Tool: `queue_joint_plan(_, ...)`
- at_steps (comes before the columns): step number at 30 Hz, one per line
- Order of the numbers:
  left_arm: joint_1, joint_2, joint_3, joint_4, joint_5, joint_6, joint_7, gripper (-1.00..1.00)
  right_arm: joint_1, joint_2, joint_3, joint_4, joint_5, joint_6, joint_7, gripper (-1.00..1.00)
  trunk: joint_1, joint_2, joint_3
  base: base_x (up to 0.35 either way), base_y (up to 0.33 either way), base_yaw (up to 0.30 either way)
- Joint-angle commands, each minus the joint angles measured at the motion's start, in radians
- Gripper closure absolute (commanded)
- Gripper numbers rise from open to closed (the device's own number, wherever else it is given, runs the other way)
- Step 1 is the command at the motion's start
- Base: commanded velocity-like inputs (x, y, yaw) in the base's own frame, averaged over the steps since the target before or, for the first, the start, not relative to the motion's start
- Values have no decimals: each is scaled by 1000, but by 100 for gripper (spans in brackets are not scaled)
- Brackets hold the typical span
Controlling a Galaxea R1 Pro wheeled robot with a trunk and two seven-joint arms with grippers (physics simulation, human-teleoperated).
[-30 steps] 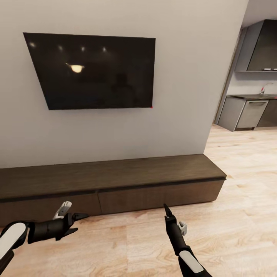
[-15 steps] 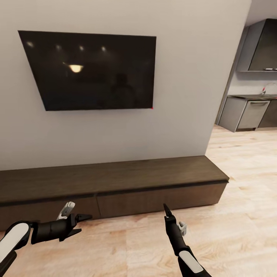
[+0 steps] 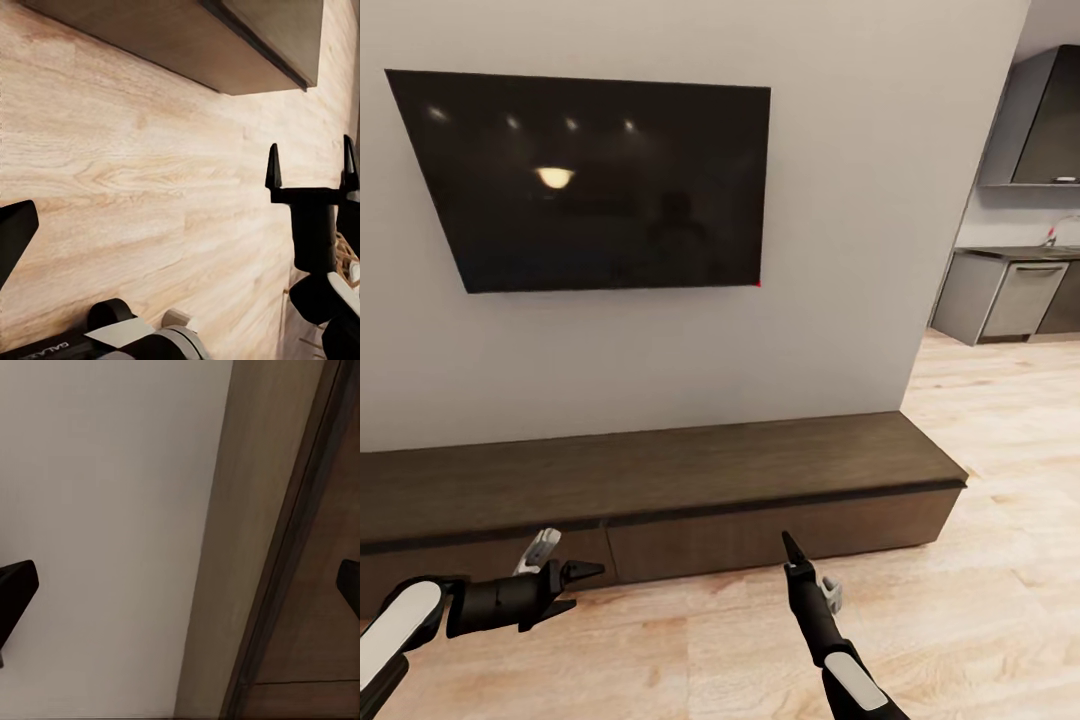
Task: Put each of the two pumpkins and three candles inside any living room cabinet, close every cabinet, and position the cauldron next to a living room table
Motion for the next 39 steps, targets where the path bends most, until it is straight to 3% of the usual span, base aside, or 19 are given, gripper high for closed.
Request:
queue_joint_plan(1, -1, 1, -2, 0, 10, 1, 9, -100, -1, -1, 8, 1, -9, 1, 1, -100, 0, 0, -1, 196, 68, 0)
queue_joint_plan(15, -1, 3, 0, 0, 23, 0, 9, -100, -1, 0, 8, 2, -8, 13, -6, -100, 0, 0, -1, 25, 9, 0)
queue_joint_plan(31, -1, 3, 2, -1, 24, 0, 9, -100, -1, 0, 8, 3, -8, 13, -6, -100, 62, -112, -51, 0, 0, 0)
queue_joint_plan(39, -1, 3, 2, -2, 24, 0, 9, -100, -1, 0, 8, 3, -8, 15, -60, -100, 92, -168, -76, 0, 0, 0)
